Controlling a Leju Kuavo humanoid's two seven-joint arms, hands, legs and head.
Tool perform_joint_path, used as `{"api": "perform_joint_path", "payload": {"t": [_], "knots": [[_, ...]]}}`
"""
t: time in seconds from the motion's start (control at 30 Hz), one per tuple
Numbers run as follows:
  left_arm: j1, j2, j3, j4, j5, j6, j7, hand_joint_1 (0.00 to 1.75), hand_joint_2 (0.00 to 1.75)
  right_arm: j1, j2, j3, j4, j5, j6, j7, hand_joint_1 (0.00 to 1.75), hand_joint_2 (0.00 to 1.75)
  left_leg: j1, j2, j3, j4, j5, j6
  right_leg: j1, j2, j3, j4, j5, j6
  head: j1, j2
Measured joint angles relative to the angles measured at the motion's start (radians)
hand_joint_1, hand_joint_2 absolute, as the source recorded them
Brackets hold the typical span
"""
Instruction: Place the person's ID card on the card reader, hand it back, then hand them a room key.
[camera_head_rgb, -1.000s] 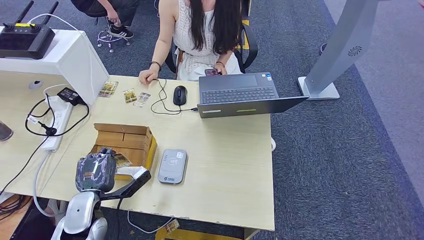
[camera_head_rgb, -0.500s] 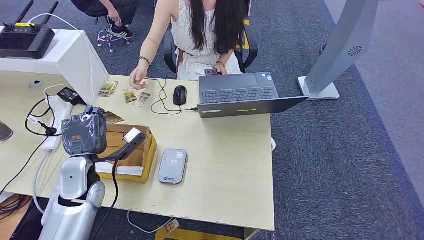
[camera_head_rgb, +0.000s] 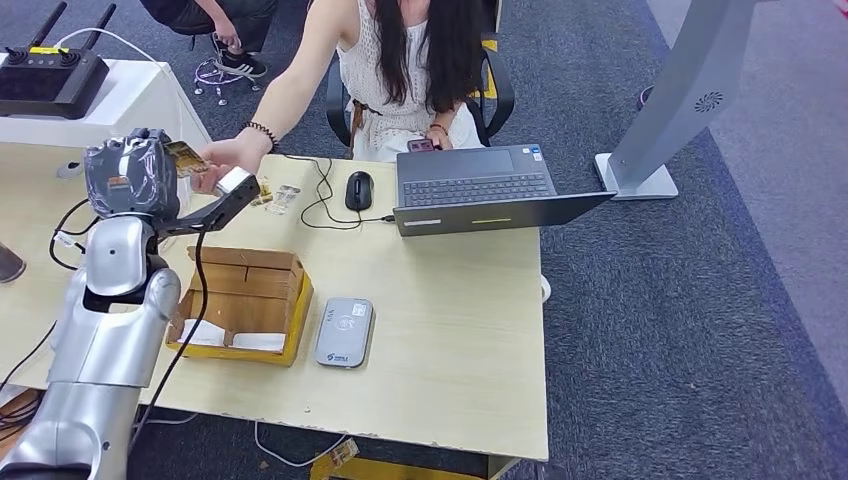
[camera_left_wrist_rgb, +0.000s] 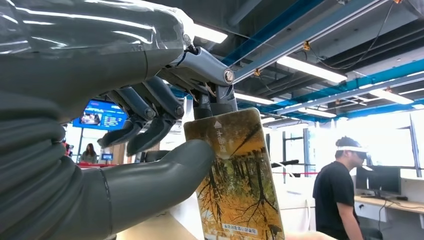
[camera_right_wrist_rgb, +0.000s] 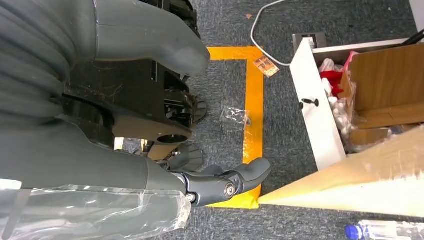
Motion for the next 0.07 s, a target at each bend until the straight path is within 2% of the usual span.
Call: {"api": "perform_joint_path", "payload": {"t": [0.07], "knots": [[-0.003, 0.000, 0.000, 0.009, 0.000, -0.001, -0.001, 0.00, 1.75, 0.000, 0.000, 0.003, 0.001, 0.000, 0.000, 0.001, 0.00, 1.75, 0.000, 0.000, 0.000, 0.000, 0.000, 0.000, 0.000, 0.000, 0.000, 0.000, 0.000, 0.000, 0.000, 0.000]]}}
